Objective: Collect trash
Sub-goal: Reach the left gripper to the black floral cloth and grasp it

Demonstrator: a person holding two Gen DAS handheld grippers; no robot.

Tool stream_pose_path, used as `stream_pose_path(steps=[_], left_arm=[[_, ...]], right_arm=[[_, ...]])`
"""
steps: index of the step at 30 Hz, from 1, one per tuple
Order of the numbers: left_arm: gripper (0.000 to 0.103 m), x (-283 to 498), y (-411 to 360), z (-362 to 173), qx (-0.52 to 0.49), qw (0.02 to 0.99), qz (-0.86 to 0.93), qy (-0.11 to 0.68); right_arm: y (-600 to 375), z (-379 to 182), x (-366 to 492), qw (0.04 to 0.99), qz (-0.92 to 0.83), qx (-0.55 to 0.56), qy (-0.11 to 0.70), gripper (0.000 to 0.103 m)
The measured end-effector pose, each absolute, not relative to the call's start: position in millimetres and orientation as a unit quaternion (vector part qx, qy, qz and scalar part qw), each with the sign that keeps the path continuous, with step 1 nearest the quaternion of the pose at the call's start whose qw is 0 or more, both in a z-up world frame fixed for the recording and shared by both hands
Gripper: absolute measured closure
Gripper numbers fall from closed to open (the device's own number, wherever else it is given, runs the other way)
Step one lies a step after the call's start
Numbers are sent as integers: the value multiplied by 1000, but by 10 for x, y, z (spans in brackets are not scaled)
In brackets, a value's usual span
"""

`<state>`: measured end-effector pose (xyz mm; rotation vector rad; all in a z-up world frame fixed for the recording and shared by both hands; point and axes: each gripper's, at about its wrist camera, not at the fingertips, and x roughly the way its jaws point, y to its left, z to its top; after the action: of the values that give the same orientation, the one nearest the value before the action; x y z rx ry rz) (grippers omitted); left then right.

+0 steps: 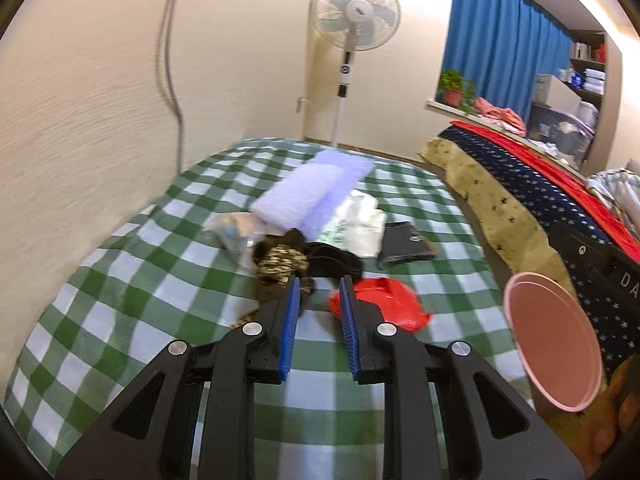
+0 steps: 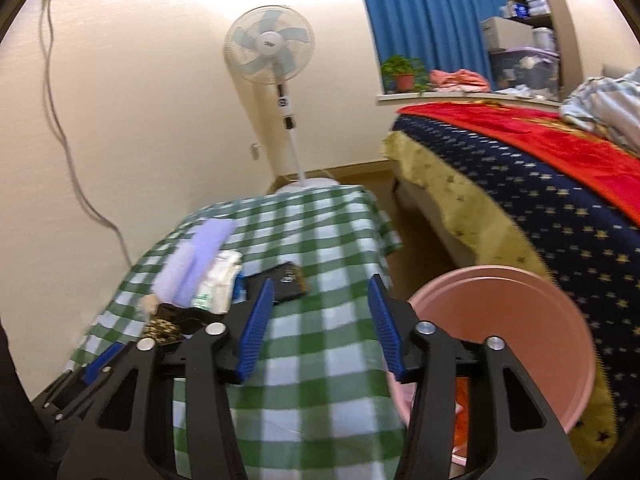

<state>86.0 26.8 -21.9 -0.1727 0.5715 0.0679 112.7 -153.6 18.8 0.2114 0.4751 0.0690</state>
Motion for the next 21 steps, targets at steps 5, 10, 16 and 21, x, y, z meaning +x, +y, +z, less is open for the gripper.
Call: stream_pose_path(steps=[5, 10, 16, 21], left_arm=[[81, 977, 447, -274, -99, 950, 64, 291], [64, 1081, 551, -346, -114, 943, 81, 301], [64, 1206, 551, -427, -116, 939, 78, 315], [64, 1299, 577, -510, -121, 931, 74, 336]], right_arm=[[-1394, 111, 1326, 961, 69, 117, 241, 66], [-1268, 3, 1527, 952, 98, 130, 257, 66], [-1074, -130, 1715, 941, 131, 137, 281, 65], [-877, -262, 1871, 927, 159, 132, 314, 65]])
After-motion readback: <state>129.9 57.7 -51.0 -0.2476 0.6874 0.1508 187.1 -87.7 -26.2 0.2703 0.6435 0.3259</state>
